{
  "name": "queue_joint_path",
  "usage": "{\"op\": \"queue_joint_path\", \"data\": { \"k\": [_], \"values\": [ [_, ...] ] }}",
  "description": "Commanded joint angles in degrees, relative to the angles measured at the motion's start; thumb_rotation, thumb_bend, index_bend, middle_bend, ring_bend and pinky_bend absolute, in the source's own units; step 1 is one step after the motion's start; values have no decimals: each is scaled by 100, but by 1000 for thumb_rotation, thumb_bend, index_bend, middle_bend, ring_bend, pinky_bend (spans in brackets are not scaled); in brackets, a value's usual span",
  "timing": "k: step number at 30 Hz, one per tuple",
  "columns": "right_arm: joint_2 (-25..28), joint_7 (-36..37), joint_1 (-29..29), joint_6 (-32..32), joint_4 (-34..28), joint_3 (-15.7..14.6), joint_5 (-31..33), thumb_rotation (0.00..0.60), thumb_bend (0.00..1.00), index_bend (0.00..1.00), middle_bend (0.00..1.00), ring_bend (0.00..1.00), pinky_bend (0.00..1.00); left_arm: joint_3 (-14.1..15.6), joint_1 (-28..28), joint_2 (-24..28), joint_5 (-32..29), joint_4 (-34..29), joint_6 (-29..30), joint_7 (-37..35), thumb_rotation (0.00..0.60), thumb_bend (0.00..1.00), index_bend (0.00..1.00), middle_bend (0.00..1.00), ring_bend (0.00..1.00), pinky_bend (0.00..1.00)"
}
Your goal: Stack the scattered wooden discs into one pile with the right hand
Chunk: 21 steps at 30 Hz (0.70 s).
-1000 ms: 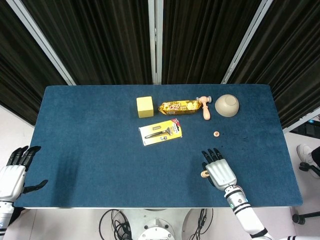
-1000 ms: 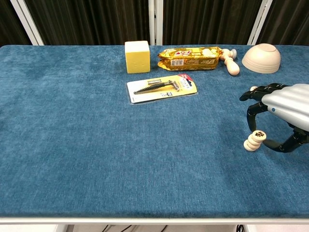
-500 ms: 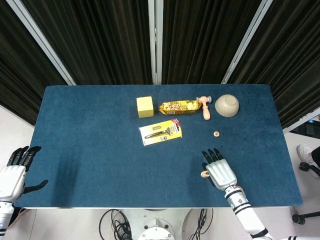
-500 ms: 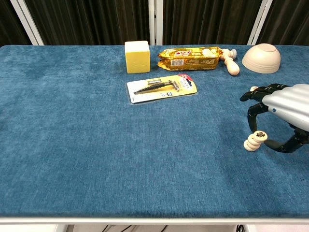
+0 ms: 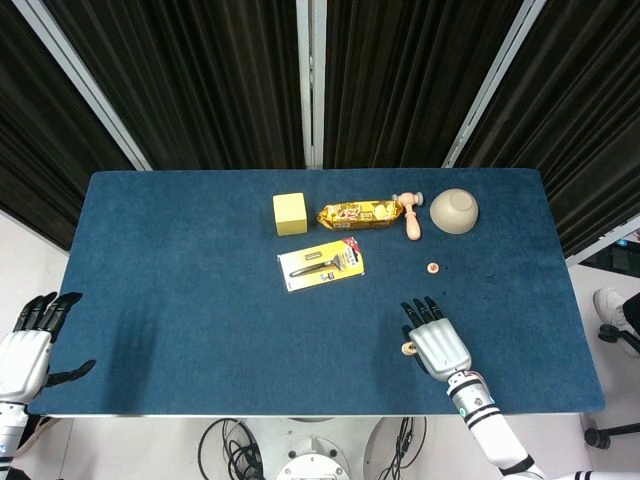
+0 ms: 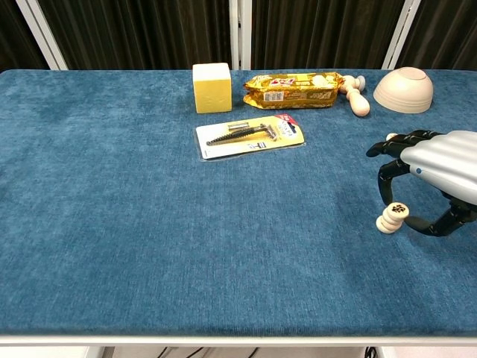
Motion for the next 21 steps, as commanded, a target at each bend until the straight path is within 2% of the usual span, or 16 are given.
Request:
{"op": "queue_joint_path", "data": {
  "k": [1,17,21],
  "values": [
    [-4,-11,6,-5,0,3,6,600,310,440,77,0,0,-1,0,2,0,-3,0,-2,600,127,109,87,0,0],
    [107,-12,11,-8,-109,-9,1,600,298,345,63,0,0,3,3,12,13,-10,6,-19,600,127,109,88,0,0],
    [259,114,0,99,-232,108,-55,600,295,330,58,0,0,2,2,11,13,-6,3,-24,600,127,109,88,0,0]
  ]
}}
